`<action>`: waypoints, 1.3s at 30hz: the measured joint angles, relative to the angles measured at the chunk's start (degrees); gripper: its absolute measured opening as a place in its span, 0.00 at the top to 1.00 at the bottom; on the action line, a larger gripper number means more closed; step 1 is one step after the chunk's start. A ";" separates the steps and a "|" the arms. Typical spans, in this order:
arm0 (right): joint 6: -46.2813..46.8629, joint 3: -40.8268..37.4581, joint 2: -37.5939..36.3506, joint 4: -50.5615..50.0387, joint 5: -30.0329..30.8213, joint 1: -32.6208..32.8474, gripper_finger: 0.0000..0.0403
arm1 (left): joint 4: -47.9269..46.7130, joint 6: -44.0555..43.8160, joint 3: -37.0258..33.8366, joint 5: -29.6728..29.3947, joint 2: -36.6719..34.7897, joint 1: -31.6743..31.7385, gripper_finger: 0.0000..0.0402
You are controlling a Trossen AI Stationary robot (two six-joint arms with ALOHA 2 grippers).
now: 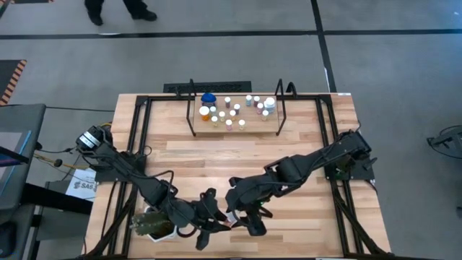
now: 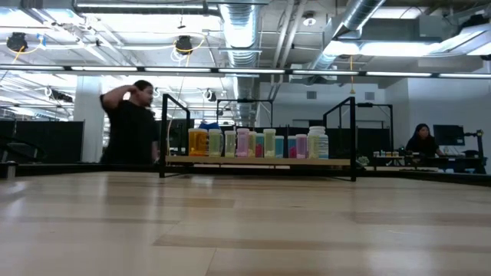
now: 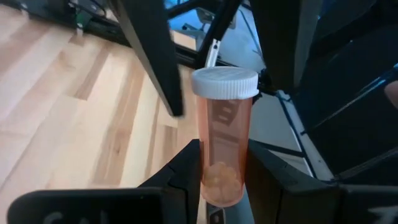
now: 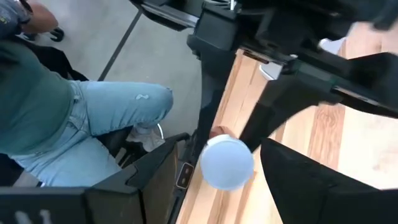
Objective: Pick and place medicine bottles onto shelf by color
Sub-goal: Put the orange pill bottle on the shelf
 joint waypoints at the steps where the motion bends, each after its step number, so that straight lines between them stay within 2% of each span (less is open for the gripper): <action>1: 0.00 0.00 0.00 0.00 0.00 -0.03 0.37 | 0.14 0.41 0.00 -0.41 0.00 0.00 0.80; 11: 0.04 0.00 0.00 0.00 0.03 -0.04 0.39 | 1.98 2.30 0.00 -0.72 0.00 0.43 0.80; 23: 0.42 -0.04 0.00 -0.61 0.05 -0.04 0.65 | 2.16 2.73 0.00 -1.03 0.00 0.79 0.80; 26: 0.46 -0.04 -0.02 -0.74 0.05 -0.08 0.69 | 2.24 2.73 0.00 -1.24 0.00 0.79 0.80; 33: 0.63 -0.04 -0.09 -0.98 0.05 -0.10 0.67 | 2.40 2.93 -0.02 -2.86 0.00 0.76 0.78; 39: 1.14 -0.04 -0.13 -4.51 0.03 -0.90 0.67 | 2.71 2.93 -0.04 -4.04 0.00 0.80 0.66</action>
